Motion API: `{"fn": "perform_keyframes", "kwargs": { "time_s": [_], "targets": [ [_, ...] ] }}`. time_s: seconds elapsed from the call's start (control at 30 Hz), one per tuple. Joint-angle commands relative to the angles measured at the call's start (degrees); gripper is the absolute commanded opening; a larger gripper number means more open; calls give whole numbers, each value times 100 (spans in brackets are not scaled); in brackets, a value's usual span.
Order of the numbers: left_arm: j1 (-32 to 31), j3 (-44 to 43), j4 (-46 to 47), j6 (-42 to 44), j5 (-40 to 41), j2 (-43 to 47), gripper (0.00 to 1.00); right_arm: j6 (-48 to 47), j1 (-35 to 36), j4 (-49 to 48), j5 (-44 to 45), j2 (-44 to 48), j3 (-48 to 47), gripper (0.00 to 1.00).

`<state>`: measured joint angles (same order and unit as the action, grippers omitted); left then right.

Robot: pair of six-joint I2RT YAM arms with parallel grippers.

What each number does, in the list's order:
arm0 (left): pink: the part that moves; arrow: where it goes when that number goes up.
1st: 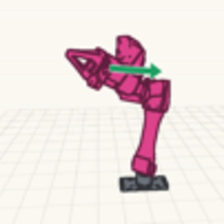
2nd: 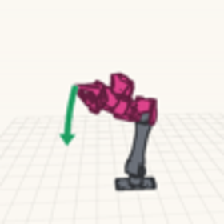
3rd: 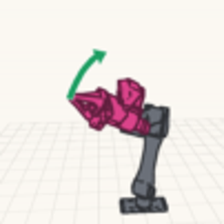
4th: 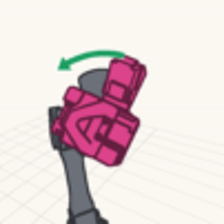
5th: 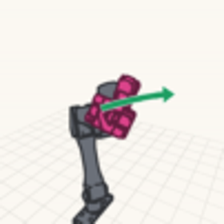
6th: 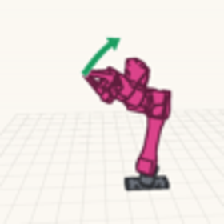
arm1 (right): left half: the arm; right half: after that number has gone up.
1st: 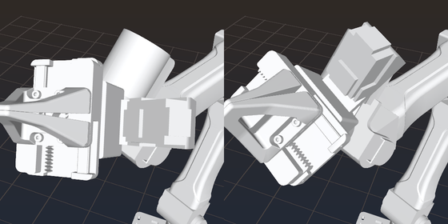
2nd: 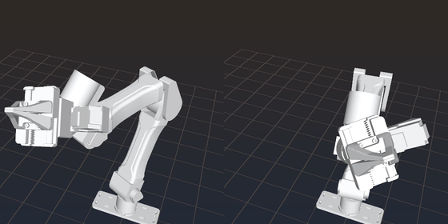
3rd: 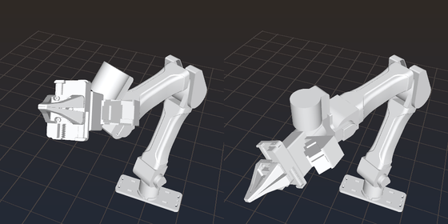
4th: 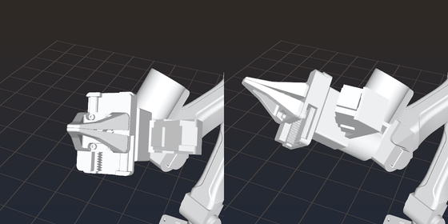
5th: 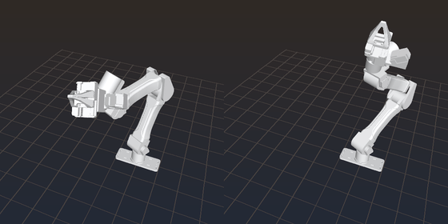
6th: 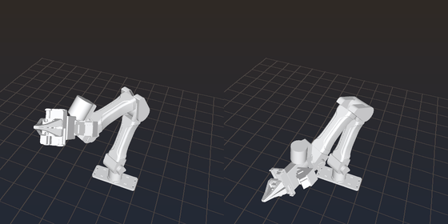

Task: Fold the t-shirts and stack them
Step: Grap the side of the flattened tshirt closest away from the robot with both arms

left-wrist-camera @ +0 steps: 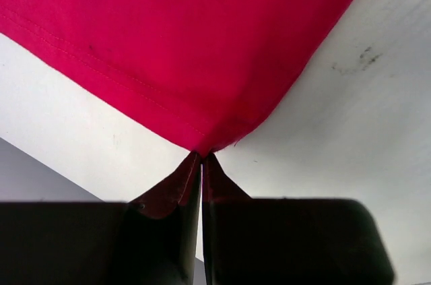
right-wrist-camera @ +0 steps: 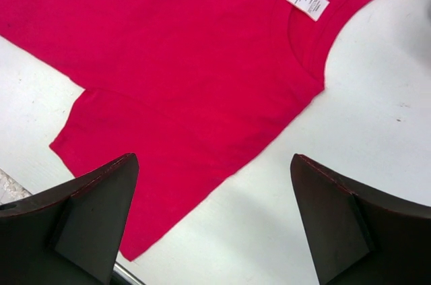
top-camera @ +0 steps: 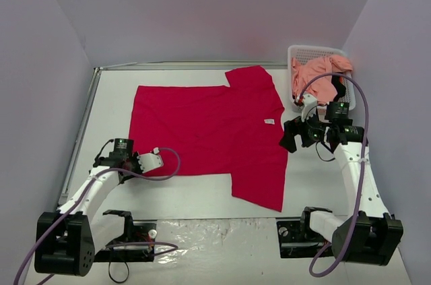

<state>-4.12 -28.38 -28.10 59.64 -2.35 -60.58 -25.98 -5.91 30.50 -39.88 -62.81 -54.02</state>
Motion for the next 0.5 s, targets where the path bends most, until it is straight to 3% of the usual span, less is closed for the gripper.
{"fn": "perform_keyframes", "kwargs": {
  "time_s": [0.0, 0.17, 0.37, 0.47],
  "targets": [
    [16, -247, -556, -22, -248, 186, 2, 31, 90, 26, 269, 14, -372, 91],
    [17, -431, -548, -198, -319, -68, 2, -56, 432, 210, 771, -100, -653, 83],
    [25, -660, -399, -628, -249, -779, 2, -162, 1100, 518, 1570, -486, -1171, 82],
    [43, -686, -65, -856, -21, -1034, 2, -354, 1119, 685, 1624, -662, -1382, 67]
  ]
}}
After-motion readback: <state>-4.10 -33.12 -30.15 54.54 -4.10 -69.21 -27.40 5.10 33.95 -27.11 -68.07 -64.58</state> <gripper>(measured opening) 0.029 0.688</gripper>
